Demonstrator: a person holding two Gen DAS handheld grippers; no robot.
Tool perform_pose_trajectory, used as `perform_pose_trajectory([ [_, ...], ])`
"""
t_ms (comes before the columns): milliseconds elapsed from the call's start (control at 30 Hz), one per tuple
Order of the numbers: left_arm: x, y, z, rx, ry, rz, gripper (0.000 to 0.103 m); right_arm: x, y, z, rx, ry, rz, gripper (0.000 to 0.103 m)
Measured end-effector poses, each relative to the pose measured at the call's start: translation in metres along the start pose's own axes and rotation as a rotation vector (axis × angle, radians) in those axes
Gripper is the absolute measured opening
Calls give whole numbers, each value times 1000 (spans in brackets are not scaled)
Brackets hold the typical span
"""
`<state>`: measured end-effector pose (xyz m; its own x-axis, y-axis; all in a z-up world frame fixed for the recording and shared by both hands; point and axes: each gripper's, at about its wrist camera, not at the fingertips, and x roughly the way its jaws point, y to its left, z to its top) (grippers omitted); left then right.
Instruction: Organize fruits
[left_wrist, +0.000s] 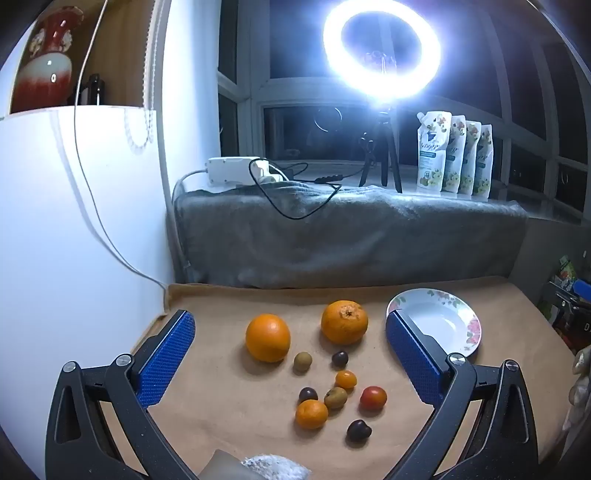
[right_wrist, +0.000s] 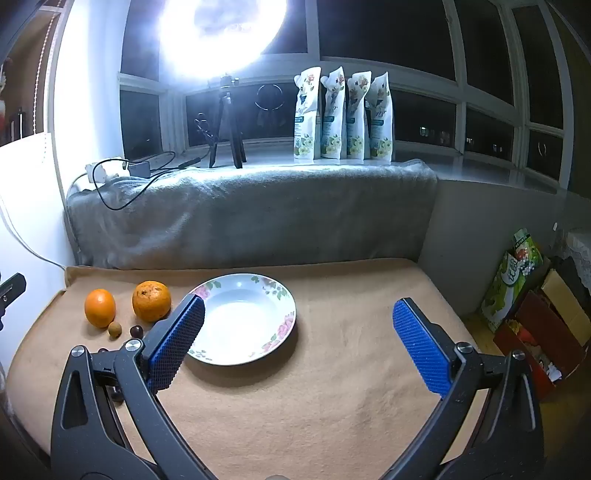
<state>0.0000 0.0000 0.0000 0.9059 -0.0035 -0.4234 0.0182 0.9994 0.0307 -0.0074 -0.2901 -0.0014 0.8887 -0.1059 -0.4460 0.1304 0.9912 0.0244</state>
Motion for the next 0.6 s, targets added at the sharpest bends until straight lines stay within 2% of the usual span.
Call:
perform_pose_trajectory([
  [600, 2, 6, -6, -35, -7, 16, 102, -4, 1, -1, -11, -21, -20, 103],
])
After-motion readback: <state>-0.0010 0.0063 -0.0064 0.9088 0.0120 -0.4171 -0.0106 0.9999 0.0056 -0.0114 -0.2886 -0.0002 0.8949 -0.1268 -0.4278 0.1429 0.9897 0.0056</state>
